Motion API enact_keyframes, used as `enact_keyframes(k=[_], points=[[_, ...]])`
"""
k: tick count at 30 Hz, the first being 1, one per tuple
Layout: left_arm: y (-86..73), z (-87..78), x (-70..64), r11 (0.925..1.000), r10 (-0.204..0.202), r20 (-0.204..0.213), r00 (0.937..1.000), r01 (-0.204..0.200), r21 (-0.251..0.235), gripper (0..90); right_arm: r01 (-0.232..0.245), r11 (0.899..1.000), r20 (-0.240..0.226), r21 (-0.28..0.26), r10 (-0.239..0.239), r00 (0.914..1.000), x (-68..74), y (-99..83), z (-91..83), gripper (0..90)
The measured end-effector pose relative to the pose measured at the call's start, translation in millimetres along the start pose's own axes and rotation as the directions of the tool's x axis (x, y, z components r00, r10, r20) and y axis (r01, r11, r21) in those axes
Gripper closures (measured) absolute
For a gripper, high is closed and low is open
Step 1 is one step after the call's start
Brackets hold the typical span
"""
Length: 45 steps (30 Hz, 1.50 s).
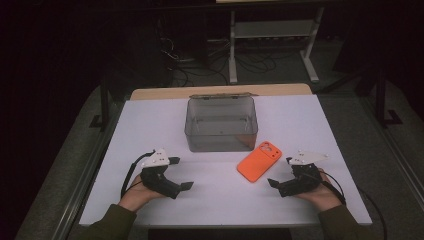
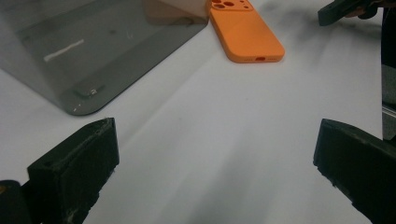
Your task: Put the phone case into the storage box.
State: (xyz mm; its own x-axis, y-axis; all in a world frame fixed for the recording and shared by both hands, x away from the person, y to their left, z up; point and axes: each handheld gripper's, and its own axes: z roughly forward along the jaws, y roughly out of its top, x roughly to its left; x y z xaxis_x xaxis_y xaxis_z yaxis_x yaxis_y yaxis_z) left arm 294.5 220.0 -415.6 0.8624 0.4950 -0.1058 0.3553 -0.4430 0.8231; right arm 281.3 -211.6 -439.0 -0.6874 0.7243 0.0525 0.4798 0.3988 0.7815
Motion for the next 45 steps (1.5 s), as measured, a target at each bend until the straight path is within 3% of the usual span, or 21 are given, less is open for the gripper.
enact_keyframes(k=[18, 26, 45], points=[[30.7, 27.1, -7.4, 0.9999, 0.009, 0.0, 1.0, -0.009, -0.008, 0.0, 0.002, 1.0, 0.002, -0.005, -0.002, 1.0, -0.5, 1.1, -1.6, 0.0], [46.1, 49.3, -15.7, 0.9997, 0.022, 0.008, 0.9997, -0.022, 0.005, 0.0, 0.0, 1.0, 0.001, -0.006, 0.0, 1.0, -0.9, 1.1, -2.7, 0.0], [64.7, 87.1, -30.1, 0.9989, 0.038, 0.009, 0.9992, -0.039, 0.026, 0.0, 0.01, 1.0, -0.003, -0.002, -0.01, 0.9999, -2.2, 0.9, -5.1, 0.0]])
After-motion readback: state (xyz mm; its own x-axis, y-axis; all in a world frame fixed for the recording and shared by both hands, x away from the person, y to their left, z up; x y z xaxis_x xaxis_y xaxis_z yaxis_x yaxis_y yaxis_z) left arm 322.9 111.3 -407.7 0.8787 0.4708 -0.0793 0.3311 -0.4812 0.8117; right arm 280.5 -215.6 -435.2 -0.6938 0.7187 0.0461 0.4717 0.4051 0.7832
